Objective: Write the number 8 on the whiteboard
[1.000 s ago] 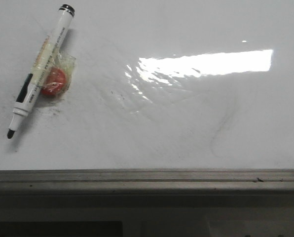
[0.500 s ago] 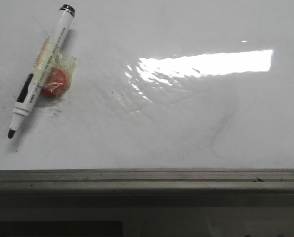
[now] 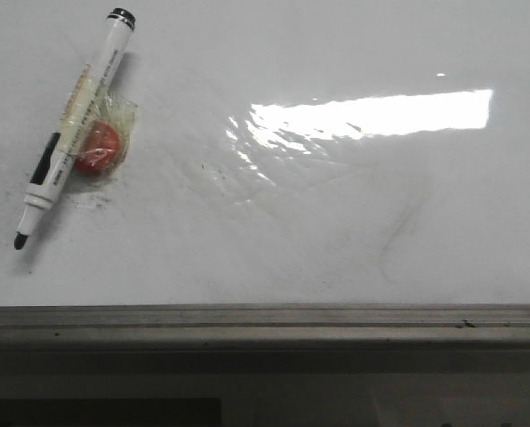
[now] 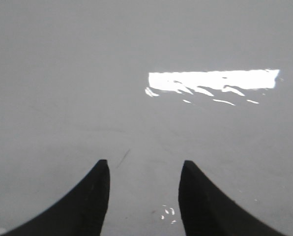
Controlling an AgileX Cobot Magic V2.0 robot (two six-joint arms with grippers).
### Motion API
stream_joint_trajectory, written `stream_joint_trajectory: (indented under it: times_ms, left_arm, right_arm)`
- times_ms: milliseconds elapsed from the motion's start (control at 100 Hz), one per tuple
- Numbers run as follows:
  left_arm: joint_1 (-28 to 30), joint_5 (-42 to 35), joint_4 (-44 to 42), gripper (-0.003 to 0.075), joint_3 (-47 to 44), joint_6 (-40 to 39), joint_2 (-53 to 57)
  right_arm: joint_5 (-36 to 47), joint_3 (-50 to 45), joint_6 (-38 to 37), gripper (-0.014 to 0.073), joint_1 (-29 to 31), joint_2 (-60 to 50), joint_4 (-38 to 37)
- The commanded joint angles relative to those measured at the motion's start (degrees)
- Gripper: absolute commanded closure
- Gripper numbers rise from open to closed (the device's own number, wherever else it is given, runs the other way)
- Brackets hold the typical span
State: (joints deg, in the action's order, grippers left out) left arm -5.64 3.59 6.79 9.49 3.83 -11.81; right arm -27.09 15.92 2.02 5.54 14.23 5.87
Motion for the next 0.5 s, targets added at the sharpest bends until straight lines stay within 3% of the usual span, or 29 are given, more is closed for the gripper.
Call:
stream_joint_trajectory:
  times_ms: [0, 300, 490]
  left_arm:
    - [-4.97, -7.43, -3.91, 0.0411, 1.48, -0.16, -3.3]
    - [-26.66, -15.42, -7.48, 0.0411, 2.54, -0.38, -14.7]
    - [-34.73, -19.93, -3.6, 0.0411, 2.54, -0.38, -23.81]
  right_arm:
    - [3.96, 1.46, -0.19, 0.0657, -0.11, 1.15, 0.03]
    - [4.17, 1.46, -0.19, 0.0657, -0.11, 1.15, 0.03]
    - [4.17, 1.46, -0.19, 0.0657, -0.11, 1.15, 0.03]
